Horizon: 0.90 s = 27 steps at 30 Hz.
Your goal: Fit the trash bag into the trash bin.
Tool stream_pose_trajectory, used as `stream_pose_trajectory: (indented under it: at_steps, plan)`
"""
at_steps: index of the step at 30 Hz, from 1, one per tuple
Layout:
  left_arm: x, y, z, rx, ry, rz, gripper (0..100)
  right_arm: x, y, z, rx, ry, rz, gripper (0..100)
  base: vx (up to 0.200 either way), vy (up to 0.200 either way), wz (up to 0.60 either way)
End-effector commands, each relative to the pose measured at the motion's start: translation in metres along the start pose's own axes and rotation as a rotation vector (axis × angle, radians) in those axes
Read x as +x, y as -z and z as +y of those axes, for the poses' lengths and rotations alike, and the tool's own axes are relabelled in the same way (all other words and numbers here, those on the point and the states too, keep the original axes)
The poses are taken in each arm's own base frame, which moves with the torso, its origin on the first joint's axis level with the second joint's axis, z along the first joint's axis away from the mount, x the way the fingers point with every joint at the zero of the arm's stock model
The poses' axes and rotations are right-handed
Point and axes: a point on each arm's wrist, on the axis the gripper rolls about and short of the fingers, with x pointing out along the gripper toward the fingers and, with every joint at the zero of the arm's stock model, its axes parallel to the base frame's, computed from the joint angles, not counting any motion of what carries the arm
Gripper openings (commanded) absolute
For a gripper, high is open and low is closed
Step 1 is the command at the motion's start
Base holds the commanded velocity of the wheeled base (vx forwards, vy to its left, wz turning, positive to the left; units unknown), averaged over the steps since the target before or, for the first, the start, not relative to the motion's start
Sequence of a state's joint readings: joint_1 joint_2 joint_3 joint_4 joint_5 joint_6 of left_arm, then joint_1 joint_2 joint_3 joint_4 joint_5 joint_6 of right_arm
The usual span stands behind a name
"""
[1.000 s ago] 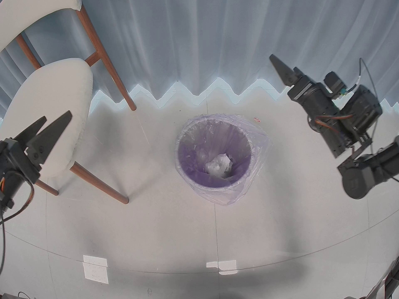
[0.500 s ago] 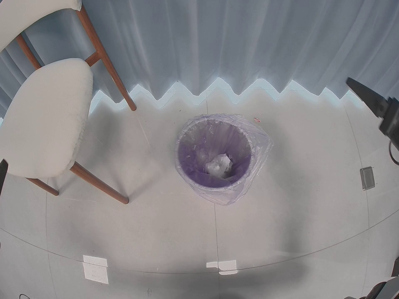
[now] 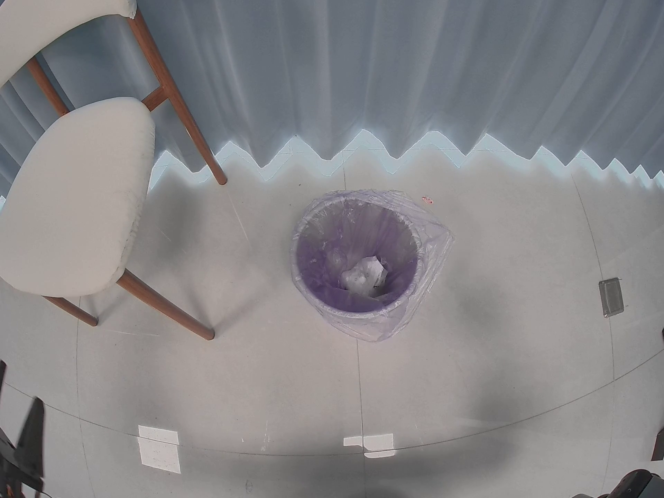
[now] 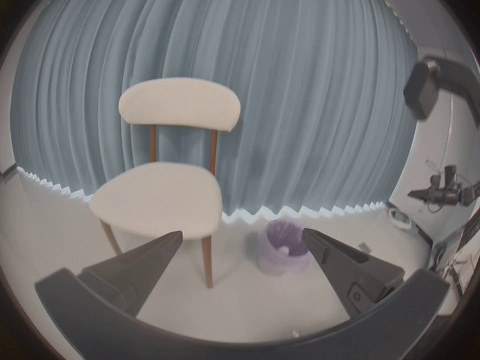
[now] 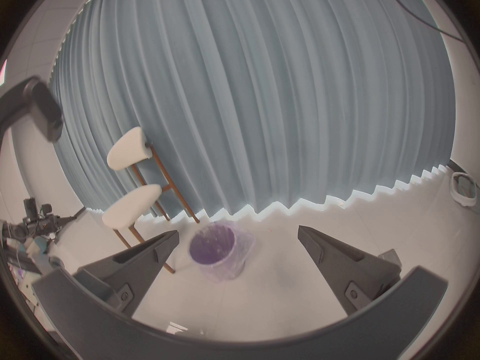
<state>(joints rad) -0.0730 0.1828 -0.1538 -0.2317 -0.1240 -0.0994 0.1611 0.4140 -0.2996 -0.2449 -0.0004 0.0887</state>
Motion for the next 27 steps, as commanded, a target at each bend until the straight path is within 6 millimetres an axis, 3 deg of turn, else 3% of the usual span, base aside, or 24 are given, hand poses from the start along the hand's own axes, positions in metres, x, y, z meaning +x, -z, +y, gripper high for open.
stream_pose_trajectory:
  at_steps: [1, 3, 6, 12, 17, 24, 27]
  plan:
    - [-0.01, 0.057, 0.003, 0.082, -0.027, 0.173, 100, -0.036, 0.072, -0.006, -0.056, 0.024, 0.02, 100, 0.0, 0.0, 0.0]
    - [-0.012, 0.062, 0.004, 0.087, -0.027, 0.226, 100, -0.037, 0.094, -0.008, -0.09, 0.027, 0.097, 100, 0.0, 0.0, 0.0]
    - [-0.013, 0.067, 0.004, 0.077, -0.02, 0.281, 100, -0.039, 0.106, -0.01, -0.086, 0.05, 0.22, 100, 0.0, 0.0, 0.0]
    - [-0.013, 0.067, 0.004, 0.085, -0.014, 0.274, 100, -0.039, 0.107, -0.009, -0.084, 0.074, 0.233, 100, 0.0, 0.0, 0.0]
    - [-0.013, 0.068, 0.003, 0.115, -0.079, 0.277, 100, -0.039, 0.107, -0.006, -0.088, 0.259, 0.214, 100, 0.0, 0.0, 0.0]
    - [-0.011, 0.067, 0.002, 0.092, -0.117, 0.285, 100, -0.045, 0.108, -0.006, -0.103, 0.127, 0.151, 100, 0.0, 0.0, 0.0]
    - [-0.01, 0.067, -0.002, 0.132, 0.059, 0.286, 100, -0.046, 0.108, -0.005, -0.106, 0.125, 0.136, 100, 0.0, 0.0, 0.0]
